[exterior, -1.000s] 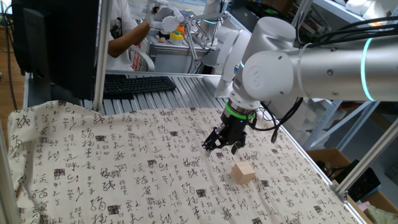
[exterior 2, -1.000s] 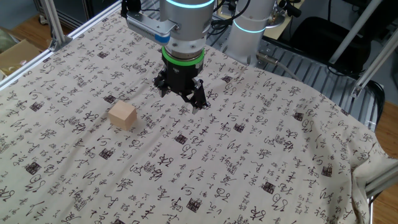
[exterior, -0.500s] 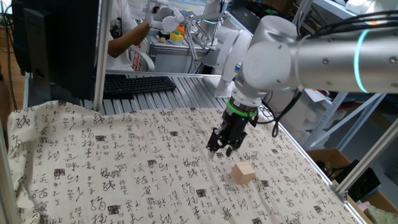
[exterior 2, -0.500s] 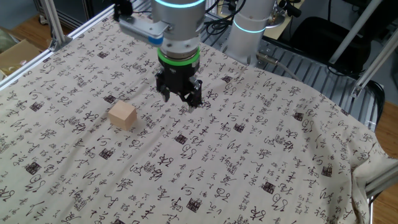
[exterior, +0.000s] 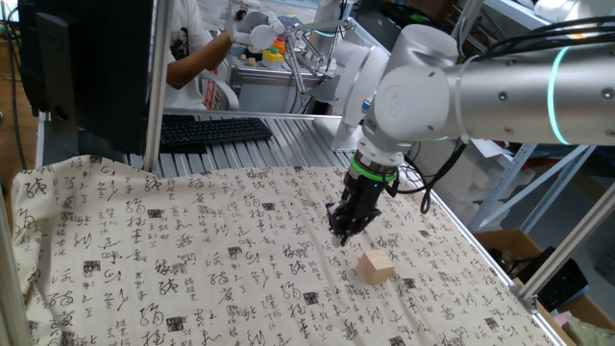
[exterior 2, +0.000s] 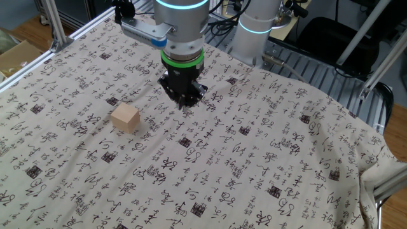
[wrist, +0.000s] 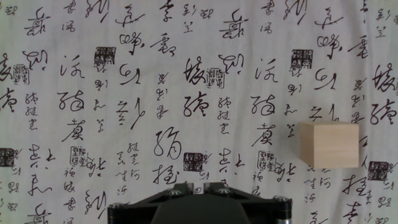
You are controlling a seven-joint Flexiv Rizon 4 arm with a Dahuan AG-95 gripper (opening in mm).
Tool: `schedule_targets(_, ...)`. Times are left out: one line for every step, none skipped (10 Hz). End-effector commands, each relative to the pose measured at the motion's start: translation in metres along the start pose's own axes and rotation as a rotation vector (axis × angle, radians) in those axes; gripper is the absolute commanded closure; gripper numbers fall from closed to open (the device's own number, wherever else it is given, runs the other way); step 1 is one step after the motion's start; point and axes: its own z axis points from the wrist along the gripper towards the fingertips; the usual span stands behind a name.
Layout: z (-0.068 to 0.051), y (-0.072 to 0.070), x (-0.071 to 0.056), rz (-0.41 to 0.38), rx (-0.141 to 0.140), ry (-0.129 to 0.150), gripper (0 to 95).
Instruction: Pick up the small block on the left and move it to the right
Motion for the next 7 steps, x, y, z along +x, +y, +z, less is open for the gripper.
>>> schedule_targets(0.000, -0.001, -0.003, -0.004, 0.005, 0.006, 95.0)
schedule_targets(0.001, -0.002, -0.005, -0.006, 0.007, 0.006, 95.0)
schedule_targets(0.002, -0.004, -0.007, -0.009, 0.005, 0.007, 95.0)
schedule_targets(0.002, -0.004, -0.008, -0.010, 0.005, 0.007, 95.0)
schedule_targets(0.003, -0.008, -0.011, -0.015, 0.007, 0.005, 95.0)
schedule_targets(0.004, -0.011, -0.014, -0.019, 0.009, 0.007, 95.0)
schedule_targets(0.005, -0.014, -0.016, -0.024, 0.010, 0.008, 95.0)
